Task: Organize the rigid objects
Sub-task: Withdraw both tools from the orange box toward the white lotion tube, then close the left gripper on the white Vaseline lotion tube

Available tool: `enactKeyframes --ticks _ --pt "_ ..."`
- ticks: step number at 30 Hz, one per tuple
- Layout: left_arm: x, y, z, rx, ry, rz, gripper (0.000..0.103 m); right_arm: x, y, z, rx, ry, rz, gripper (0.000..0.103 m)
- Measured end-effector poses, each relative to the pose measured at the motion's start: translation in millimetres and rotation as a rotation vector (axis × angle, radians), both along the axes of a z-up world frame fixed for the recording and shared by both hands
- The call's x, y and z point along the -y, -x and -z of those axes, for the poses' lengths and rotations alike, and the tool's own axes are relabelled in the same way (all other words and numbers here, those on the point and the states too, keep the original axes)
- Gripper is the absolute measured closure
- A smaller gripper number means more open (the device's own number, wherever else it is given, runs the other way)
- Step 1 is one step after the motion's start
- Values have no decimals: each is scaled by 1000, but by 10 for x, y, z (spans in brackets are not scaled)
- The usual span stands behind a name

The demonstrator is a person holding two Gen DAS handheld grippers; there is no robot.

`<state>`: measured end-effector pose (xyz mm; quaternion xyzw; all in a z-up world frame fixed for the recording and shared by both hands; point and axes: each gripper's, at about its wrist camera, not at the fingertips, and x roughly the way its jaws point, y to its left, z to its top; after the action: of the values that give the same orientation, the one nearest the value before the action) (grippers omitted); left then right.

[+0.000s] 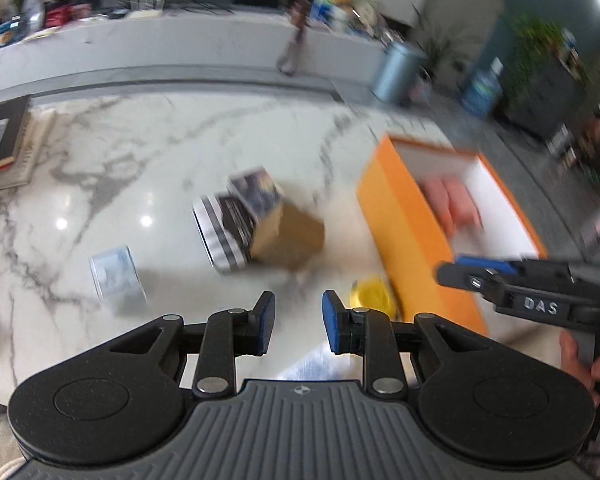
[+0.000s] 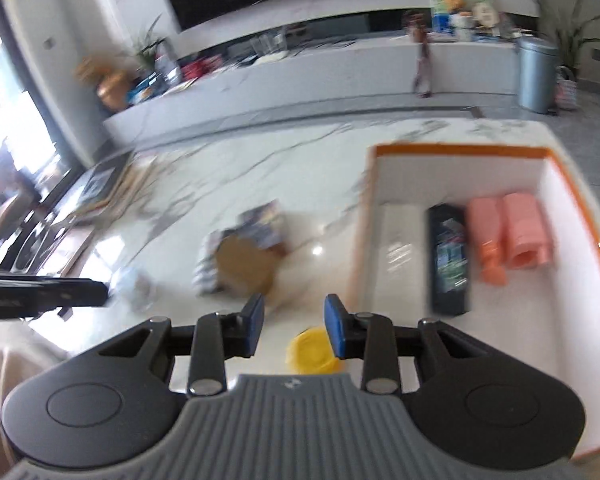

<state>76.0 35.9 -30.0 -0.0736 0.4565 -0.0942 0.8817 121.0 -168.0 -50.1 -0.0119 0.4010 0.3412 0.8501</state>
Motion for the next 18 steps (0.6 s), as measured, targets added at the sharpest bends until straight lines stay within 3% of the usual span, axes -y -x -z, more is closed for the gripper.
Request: enactKeyframes --ticks 6,10,13,15,18 --pt "120 146 324 -78 -73 158 63 -335 466 289 -36 81 -90 71" --pt "327 189 479 -87 -170 296 52 -424 599 569 -66 181 -76 82" --pt "466 110 623 -124 -232 401 47 -437 645 718 -59 225 -66 83" --pt "499 37 742 -155 -240 432 46 -429 620 819 -58 233 -48 84" --pt "460 -115 878 -225 -185 425 43 -336 481 918 -144 203 12 83"
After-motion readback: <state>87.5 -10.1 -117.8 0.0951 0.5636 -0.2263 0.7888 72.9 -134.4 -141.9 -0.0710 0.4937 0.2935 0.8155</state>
